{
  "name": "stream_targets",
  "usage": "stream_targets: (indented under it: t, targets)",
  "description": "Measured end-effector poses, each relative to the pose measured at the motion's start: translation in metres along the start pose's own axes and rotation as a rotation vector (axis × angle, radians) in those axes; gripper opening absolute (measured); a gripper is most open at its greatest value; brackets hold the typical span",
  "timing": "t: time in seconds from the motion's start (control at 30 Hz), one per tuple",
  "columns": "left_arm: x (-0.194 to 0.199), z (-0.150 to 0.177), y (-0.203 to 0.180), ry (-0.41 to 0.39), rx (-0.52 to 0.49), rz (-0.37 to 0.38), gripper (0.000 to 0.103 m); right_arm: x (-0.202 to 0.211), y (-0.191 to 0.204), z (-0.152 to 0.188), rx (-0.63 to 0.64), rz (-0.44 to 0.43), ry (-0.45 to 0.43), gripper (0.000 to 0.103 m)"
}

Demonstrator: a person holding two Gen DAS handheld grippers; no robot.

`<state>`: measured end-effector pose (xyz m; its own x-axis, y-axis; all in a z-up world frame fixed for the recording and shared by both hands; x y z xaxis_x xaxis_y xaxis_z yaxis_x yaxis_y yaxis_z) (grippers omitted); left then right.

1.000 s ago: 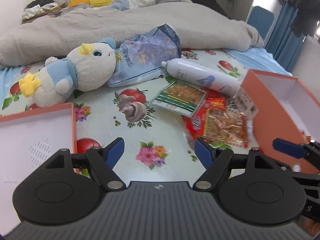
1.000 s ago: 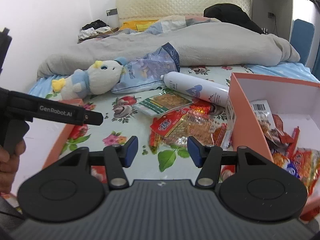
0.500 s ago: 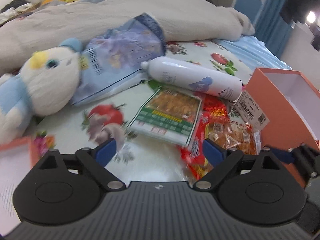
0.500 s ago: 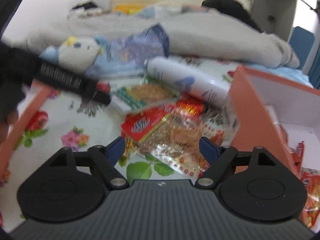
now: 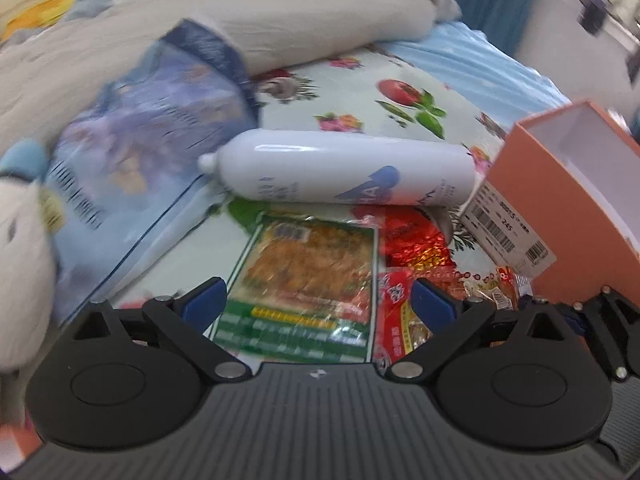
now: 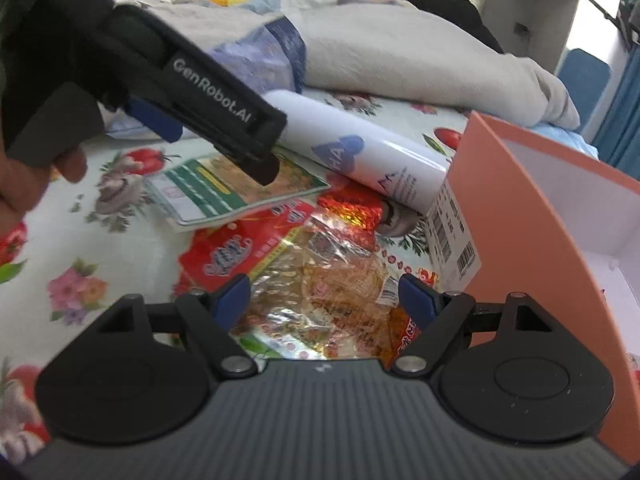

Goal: Organize snacks
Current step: 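Grasp the green-labelled spicy strip packet with the left tool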

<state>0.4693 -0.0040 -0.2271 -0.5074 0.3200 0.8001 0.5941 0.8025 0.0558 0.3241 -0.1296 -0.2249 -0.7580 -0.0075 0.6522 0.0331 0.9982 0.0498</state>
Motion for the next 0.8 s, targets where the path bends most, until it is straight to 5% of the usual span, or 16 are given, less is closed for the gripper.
stream_targets:
  t: [0.53,0.63,0.7,0.8]
  targets:
    - [-0.050,-0.006,-0.001,0.072,-0.102,0.015,0.100,-0.012,-0.015,0.008,-0.137,-0.048,0.022,0.083]
    - [-0.052,-0.006,0.003,0.070,-0.071,0.025,0.100,-0.009,-0.019,0.008,-0.133,-0.039,0.017,0.069]
    - [-0.055,-0.006,0.005,0.078,-0.063,0.028,0.100,-0.007,-0.024,0.008,-0.121,-0.015,0.007,0.044]
    - [-0.057,-0.005,0.002,0.079,-0.070,0.017,0.100,-0.005,-0.020,0.014,-0.046,0.002,-0.017,0.040]
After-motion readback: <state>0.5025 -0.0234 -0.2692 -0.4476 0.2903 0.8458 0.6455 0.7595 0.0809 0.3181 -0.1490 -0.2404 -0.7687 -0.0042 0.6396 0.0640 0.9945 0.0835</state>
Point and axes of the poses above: each gripper's, at about its wrist camera, not at the fingertips, and x roughly against the way its jaws point, y to its left, z to its underside, the point moved 1 cm from there along -x, roughly the way its jaws point, and after that the axes turned 15 degrees about -x, right-handed, at the moved point
